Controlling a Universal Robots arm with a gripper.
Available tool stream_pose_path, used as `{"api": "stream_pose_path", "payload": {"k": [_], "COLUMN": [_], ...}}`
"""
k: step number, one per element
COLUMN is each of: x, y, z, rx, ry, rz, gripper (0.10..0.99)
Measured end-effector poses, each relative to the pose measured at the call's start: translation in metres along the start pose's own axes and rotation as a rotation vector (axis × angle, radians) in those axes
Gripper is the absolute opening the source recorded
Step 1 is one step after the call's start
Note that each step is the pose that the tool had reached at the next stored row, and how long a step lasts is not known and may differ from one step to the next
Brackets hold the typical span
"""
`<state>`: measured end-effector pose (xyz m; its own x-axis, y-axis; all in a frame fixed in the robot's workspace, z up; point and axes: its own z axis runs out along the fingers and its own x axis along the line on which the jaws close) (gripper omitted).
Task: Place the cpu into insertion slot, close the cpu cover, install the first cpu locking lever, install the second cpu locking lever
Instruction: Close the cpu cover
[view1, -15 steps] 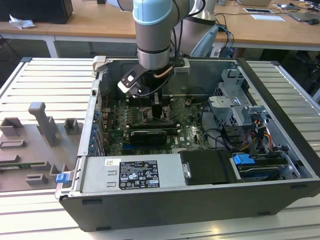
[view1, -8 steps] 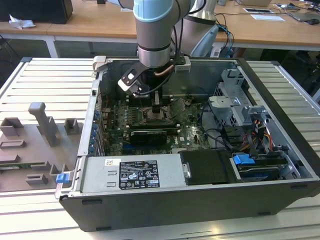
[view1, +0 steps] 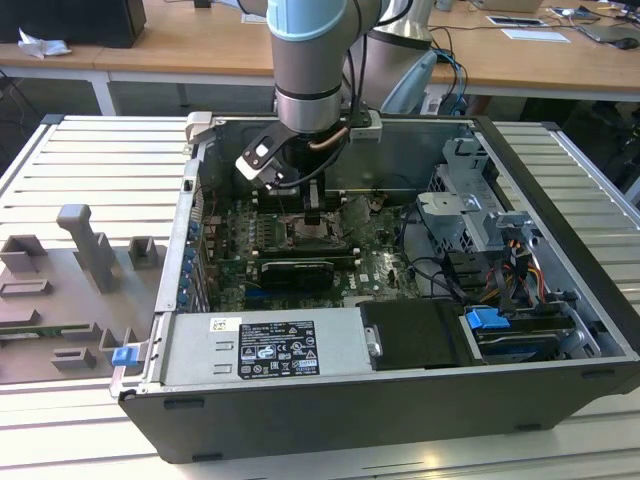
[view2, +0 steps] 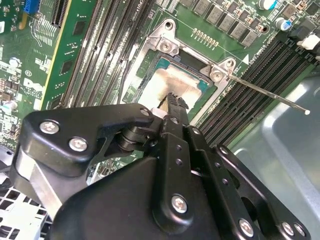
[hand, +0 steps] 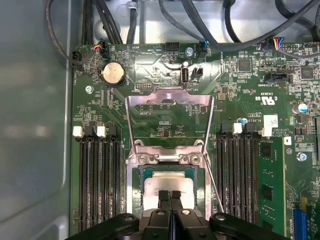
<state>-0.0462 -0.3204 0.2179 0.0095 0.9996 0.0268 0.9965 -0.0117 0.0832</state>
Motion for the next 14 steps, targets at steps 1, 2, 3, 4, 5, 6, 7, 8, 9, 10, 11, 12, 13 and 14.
{"api": "stream_pose_path", "payload": {"k": [1, 2, 3, 4, 5, 6, 7, 8, 9, 10, 11, 12, 13, 14], "x": [0.0000, 0.0000, 0.0001, 0.0002, 0.0002, 0.0002, 0.0003, 0.0002, 0.0002, 0.0002, 0.0002, 0.0002, 0.0002, 0.0002], "y": [0.0001, 0.0001, 0.0002, 0.0005, 0.0006, 0.0006, 0.0008, 0.0024, 0.0045, 0.0055, 0.0073, 0.0074, 0.0074, 0.0074], "z": [-0.0007, -0.0016, -0.0024, -0.0056, -0.0070, -0.0071, -0.0071, -0.0072, -0.0070, -0.0069, -0.0067, -0.0068, -0.0068, -0.0072], "rx": [0.000, 0.000, 0.000, 0.000, 0.000, 0.000, 0.000, 0.003, 0.005, 0.007, 0.009, 0.010, 0.010, 0.010], "ry": [0.0000, 0.0000, 0.0000, 0.0000, 0.0001, 0.0003, 0.0004, 0.0002, 0.0004, 0.0005, 0.0006, 0.0008, 0.0008, 0.0005], "rz": [0.000, 0.000, 0.000, 0.000, 0.000, 0.000, 0.000, 0.000, 0.000, 0.000, 0.000, 0.001, 0.001, 0.001], "gripper": [0.106, 0.106, 0.106, 0.106, 0.106, 0.106, 0.106, 0.106, 0.106, 0.106, 0.106, 0.106, 0.106, 0.106]}}
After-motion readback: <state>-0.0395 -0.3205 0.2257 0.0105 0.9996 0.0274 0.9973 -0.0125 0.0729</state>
